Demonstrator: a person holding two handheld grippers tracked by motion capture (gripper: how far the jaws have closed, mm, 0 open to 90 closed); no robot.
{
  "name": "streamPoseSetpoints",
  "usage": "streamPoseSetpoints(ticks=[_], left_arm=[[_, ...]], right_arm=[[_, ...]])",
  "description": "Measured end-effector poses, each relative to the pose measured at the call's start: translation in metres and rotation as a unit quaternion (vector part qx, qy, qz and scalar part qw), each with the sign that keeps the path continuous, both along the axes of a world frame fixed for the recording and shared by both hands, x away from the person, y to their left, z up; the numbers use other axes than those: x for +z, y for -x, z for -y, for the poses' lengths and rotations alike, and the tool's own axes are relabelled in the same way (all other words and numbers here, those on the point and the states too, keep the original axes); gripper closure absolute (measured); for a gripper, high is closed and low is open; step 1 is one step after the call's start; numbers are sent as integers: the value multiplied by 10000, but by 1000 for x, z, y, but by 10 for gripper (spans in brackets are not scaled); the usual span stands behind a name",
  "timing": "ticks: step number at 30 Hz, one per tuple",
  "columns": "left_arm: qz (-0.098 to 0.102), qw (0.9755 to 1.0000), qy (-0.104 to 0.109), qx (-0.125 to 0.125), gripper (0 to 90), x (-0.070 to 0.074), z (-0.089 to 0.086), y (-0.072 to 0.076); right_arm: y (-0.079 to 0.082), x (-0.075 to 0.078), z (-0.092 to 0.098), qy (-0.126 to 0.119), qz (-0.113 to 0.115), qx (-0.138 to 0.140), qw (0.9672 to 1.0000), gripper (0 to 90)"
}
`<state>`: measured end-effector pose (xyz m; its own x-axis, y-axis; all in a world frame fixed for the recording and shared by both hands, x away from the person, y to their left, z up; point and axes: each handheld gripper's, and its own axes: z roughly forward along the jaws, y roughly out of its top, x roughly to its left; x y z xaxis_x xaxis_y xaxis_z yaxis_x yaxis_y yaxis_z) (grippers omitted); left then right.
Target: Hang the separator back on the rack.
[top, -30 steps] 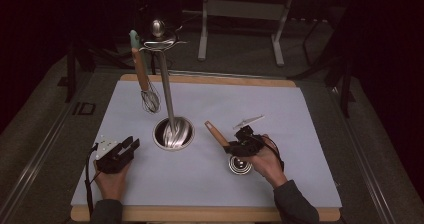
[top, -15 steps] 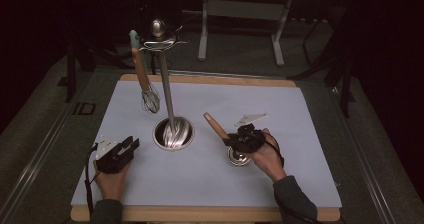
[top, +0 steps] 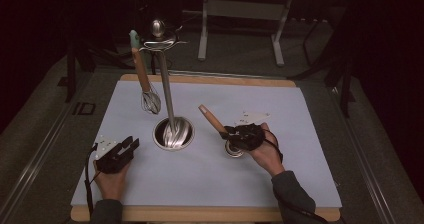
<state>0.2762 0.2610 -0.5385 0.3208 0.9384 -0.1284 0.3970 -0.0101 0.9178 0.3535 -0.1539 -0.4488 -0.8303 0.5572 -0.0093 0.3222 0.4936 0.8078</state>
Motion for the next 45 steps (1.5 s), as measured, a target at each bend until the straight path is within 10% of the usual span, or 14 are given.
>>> streamPoseSetpoints(ticks=[17,45], left_arm=[[9,10000,23,14,682,0,0,0],[13,10000,19,16,683,0,0,0]], right_arm=[[-2,33,-4,-452,748,403,9954,709],[1,85,-8,-1307,997,1044,9809,709]])
